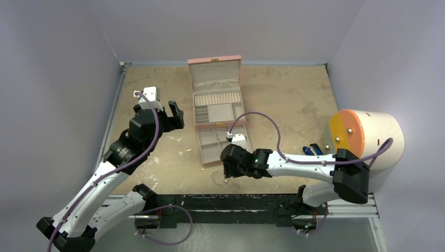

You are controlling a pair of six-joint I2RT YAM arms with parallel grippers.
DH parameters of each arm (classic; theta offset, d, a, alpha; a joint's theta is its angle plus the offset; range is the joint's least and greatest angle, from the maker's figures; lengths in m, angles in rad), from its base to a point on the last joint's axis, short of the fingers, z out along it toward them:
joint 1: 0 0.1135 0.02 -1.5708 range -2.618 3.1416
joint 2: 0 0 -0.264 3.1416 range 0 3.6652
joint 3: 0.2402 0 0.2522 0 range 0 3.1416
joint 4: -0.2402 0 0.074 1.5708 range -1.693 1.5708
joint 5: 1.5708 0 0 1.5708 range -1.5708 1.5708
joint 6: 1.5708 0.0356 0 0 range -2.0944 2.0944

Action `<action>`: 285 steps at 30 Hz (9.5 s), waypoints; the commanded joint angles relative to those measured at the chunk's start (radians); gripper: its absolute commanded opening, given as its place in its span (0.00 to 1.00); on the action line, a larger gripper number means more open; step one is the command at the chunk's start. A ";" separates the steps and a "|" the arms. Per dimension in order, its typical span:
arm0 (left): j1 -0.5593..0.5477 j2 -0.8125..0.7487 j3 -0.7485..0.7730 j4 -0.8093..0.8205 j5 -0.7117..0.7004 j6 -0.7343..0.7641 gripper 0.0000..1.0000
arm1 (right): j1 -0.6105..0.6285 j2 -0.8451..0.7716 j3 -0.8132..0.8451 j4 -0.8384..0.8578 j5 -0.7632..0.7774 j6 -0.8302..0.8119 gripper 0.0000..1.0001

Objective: Organize the mixed jewelry

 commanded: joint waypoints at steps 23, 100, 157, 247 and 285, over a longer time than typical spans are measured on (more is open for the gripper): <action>-0.007 -0.085 0.018 0.058 0.099 0.009 0.89 | 0.153 0.341 0.317 -0.386 0.211 0.492 0.43; -0.006 -0.052 0.023 0.025 -0.013 0.015 0.88 | -0.077 0.232 0.482 -0.250 0.092 -0.208 0.00; -0.007 -0.078 0.017 0.019 -0.024 0.018 0.88 | -0.146 0.362 0.458 -0.154 0.075 -0.081 0.45; -0.006 -0.059 0.016 0.019 -0.021 0.018 0.88 | -0.047 0.273 -0.018 0.537 0.363 -0.089 0.00; -0.006 -0.036 0.015 0.019 -0.029 0.026 0.88 | -0.189 0.511 0.120 0.946 0.410 -0.369 0.22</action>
